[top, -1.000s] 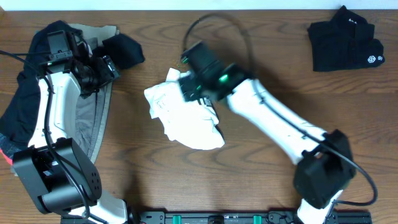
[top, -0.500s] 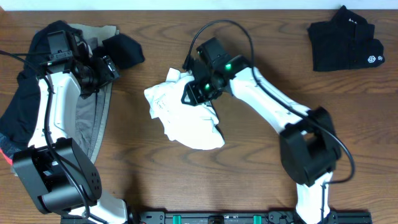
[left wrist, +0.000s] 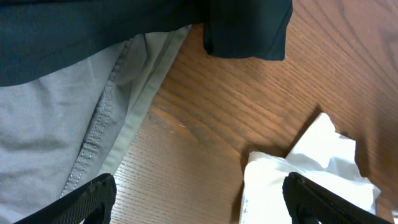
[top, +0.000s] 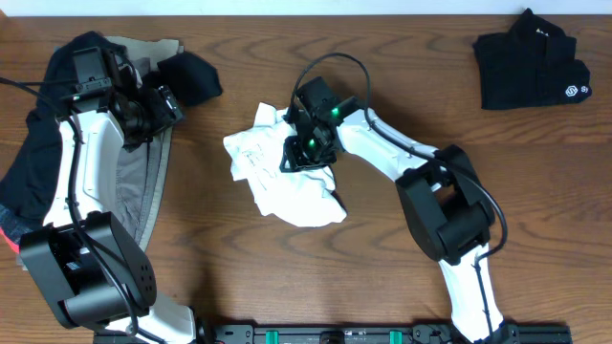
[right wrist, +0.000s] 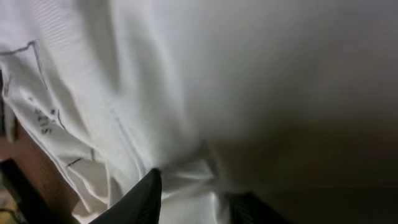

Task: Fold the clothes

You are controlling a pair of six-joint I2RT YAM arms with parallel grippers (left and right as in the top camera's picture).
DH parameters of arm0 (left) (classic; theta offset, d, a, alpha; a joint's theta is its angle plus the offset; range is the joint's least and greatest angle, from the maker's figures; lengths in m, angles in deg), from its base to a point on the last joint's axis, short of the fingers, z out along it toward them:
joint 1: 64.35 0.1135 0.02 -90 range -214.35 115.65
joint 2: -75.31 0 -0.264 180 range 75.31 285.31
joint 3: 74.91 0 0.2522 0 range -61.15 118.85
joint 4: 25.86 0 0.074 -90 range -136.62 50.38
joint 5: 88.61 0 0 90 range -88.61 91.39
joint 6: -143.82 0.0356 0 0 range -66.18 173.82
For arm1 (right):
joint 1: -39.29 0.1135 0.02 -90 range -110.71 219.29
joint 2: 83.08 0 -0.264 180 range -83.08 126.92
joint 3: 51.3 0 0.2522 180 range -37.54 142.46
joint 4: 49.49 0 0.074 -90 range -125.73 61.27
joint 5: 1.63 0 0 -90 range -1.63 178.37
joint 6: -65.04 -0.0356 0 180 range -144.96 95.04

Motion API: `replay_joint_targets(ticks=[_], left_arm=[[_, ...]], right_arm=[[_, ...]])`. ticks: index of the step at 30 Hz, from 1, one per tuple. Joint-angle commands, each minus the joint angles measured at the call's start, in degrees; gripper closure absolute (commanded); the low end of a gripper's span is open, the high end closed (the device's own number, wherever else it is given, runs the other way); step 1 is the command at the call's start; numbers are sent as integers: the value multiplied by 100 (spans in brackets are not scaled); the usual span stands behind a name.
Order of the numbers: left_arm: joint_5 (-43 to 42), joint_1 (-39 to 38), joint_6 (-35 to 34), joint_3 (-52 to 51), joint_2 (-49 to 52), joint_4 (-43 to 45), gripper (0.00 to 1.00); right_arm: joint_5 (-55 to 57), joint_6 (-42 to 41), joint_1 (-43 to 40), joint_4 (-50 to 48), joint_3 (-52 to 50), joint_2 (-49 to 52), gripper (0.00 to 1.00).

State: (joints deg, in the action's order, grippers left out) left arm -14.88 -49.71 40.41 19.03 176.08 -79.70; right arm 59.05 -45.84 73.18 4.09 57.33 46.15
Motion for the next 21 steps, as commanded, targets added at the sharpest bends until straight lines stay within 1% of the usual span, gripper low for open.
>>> replay_joint_targets(ticks=[1, 4, 14, 18, 21], left_arm=[[50, 9, 94, -24, 42, -17, 13], [50, 9, 94, -24, 39, -20, 13], [50, 9, 94, -24, 42, -20, 13], [48, 2, 92, -24, 42, -26, 13], [46, -48, 92, -24, 42, -39, 13]], right_arm=[[337, -393, -136, 118, 103, 339, 64], [428, -393, -326, 179, 177, 365, 64], [1558, -223, -1493, 765, 531, 365, 64], [1622, -225, -1982, 909, 531, 365, 67], [1421, -111, -2205, 927, 531, 363, 69]])
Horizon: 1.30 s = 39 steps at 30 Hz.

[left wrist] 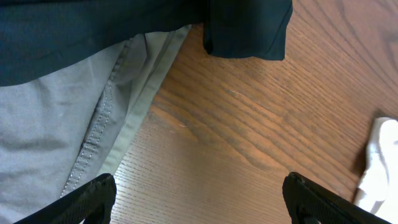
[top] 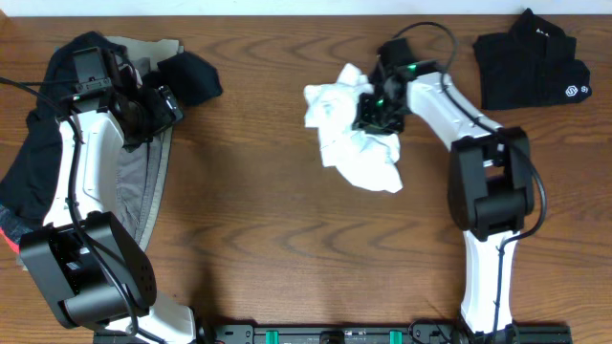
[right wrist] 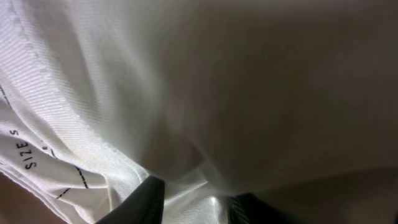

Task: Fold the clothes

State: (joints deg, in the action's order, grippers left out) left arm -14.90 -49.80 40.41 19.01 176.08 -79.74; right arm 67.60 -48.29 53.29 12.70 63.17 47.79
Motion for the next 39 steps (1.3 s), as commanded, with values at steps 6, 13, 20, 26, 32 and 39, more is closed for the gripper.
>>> replay_joint_targets(ticks=[6, 13, 20, 26, 32, 39], left_arm=[[52, -413, 98, -22, 116, -11, 13], [55, -813, 227, -22, 221, 214, 13], [52, -988, 225, -22, 221, 640, 13], [52, -992, 232, -22, 221, 568, 13], [55, -990, 308, -22, 221, 632, 13], [57, -964, 337, -22, 221, 638, 13]], right_arm=[[881, 247, -343, 199, -52, 199, 68], [1276, 1685, -699, -527, -52, 199, 56], [2096, 2857, -706, -2640, -50, 201, 43], [1849, 2684, -573, -2498, 323, -96, 27], [1652, 3366, -192, -1956, 660, -472, 25], [2929, 3410, 586, -1980, 632, -212, 28]])
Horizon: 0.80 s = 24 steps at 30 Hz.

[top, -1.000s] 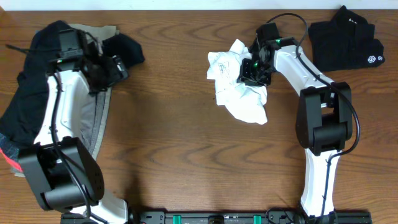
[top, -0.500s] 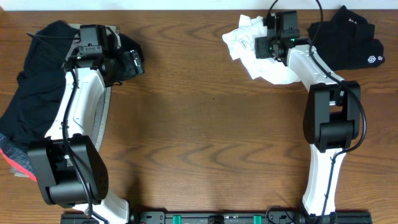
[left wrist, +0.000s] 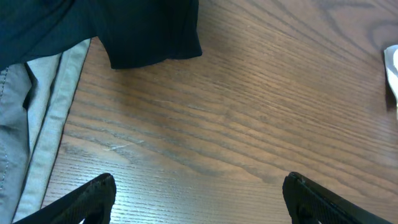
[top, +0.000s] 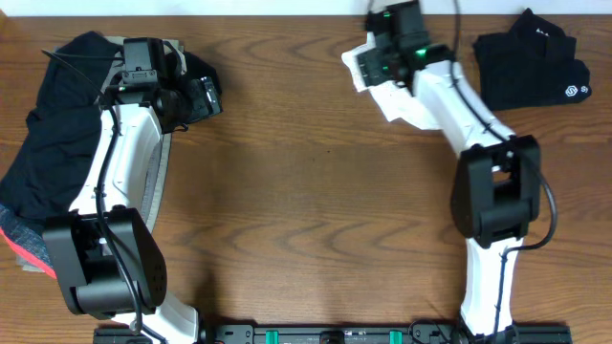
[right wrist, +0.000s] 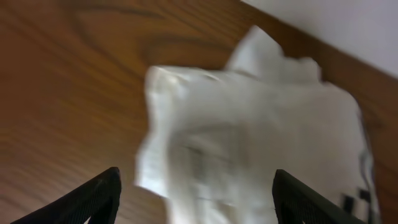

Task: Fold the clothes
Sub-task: 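Place the shirt beside the black garment and open the right gripper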

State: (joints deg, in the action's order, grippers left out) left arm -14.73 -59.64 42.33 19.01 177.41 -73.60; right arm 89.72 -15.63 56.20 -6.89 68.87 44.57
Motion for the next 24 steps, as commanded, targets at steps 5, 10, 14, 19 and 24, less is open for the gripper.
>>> replay_joint_targets(ticks=[5, 10, 14, 19, 24], left_arm=[[37, 72, 142, -22, 87, 22, 13], [37, 74, 142, -22, 87, 20, 13], [37, 74, 142, -22, 87, 20, 13], [37, 74, 142, -22, 87, 15, 13], [37, 74, 144, -22, 87, 0, 13]], right_arm=[[1875, 98, 643, -138, 61, 579, 35], [2957, -118, 750, -262, 61, 901, 37], [3064, -111, 739, -400, 61, 1047, 36], [3504, -87, 739, -614, 61, 1338, 35], [4190, -90, 726, -721, 61, 1554, 38]])
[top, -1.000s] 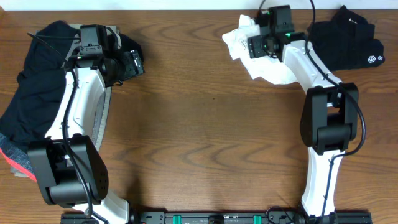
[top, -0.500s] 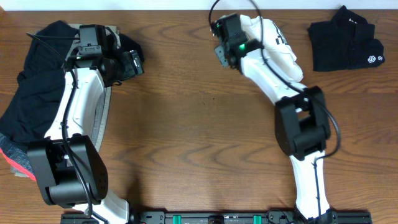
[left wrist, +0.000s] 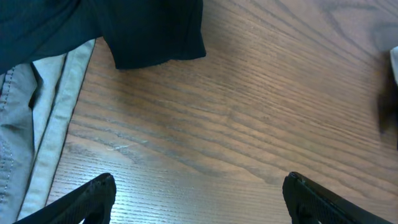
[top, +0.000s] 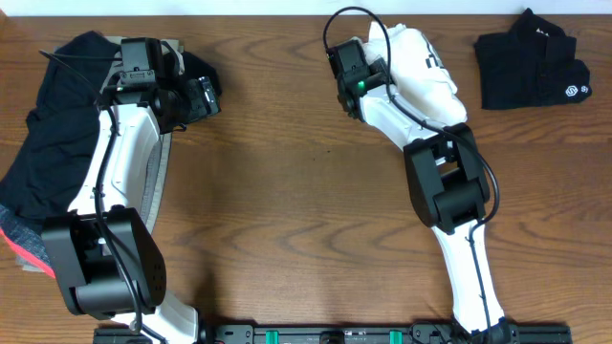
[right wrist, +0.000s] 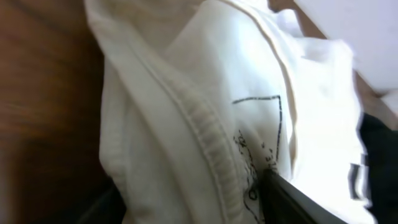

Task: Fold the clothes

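Observation:
A crumpled white garment [top: 421, 72] with a printed label lies near the back edge, right of centre, and fills the right wrist view [right wrist: 205, 93]. My right gripper [top: 352, 84] is low at its left edge, open, with a ribbed fold of the cloth between its fingers [right wrist: 193, 199]. At the far left, my left gripper [top: 196, 96] hangs open over bare wood [left wrist: 199, 193], just beside a black sleeve [left wrist: 149, 31] of the heap there.
A heap at the left holds a black garment [top: 43, 115] and grey trousers [top: 158, 182], with something red [top: 10, 239] at the edge. A folded black garment [top: 531, 59] lies at the back right. The brown wooden table [top: 287, 210] stretches between.
My right gripper was open above the white garment at the back edge. Now it is lower and further left, at the garment's left edge with cloth between its open fingers. The left arm has hardly moved.
My right gripper was shut on the white garment at the table's middle, then held it further back and right. By 0.8 s ago it had let go near the back edge. Meanwhile the left gripper had moved from over the grey trousers to the wood beside the black sleeve.

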You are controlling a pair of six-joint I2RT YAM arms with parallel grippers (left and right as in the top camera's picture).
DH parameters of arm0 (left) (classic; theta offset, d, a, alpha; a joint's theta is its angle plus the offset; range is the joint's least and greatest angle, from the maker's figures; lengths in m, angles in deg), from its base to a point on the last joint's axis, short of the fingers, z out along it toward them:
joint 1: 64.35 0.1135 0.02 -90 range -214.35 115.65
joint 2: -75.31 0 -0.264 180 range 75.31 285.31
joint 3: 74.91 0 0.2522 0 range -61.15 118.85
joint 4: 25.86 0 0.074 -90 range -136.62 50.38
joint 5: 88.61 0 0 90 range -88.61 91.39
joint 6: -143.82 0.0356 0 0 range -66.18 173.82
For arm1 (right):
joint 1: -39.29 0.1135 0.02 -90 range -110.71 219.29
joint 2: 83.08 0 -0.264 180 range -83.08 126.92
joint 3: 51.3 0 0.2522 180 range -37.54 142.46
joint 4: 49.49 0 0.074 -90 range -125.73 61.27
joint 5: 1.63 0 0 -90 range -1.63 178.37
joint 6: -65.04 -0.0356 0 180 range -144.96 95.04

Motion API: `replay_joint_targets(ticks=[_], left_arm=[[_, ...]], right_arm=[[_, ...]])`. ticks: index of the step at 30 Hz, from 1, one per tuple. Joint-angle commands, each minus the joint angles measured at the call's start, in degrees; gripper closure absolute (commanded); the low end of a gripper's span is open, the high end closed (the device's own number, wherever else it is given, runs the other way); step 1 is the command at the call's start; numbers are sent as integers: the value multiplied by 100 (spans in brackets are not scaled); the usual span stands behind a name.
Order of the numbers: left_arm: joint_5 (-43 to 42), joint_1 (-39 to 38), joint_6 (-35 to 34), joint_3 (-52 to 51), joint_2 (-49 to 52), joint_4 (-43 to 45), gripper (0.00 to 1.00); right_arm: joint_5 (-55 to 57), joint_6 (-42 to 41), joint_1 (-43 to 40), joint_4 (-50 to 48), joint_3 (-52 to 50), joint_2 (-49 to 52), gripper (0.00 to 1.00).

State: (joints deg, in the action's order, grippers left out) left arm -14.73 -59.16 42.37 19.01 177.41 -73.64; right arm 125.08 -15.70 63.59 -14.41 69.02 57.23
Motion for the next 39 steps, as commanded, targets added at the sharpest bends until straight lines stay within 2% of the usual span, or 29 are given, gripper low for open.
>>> replay_joint_targets(ticks=[1, 4, 7, 11, 17, 25, 32, 39], left_arm=[[37, 26, 140, -22, 87, 2, 13], [37, 26, 140, -22, 87, 7, 13], [39, 26, 162, -22, 87, 7, 13], [39, 26, 181, -22, 87, 4, 13], [39, 26, 181, -22, 87, 7, 13], [39, 26, 181, -22, 87, 7, 13], [127, 26, 179, -22, 87, 9, 13], [127, 26, 179, -22, 87, 7, 13]], right_arm=[[660, -83, -28, 46, 46, 289, 42], [662, -103, -68, 79, 46, 295, 57], [704, -107, -70, 144, 48, 293, 78], [704, -179, -63, 367, 72, 199, 98], [654, -407, -105, 697, 92, -481, 99], [197, -289, -356, 787, 101, -1965, 99], [-304, -162, -1036, 901, 101, -2715, 99], [-1008, 68, -1880, 1102, 101, -2889, 99]])
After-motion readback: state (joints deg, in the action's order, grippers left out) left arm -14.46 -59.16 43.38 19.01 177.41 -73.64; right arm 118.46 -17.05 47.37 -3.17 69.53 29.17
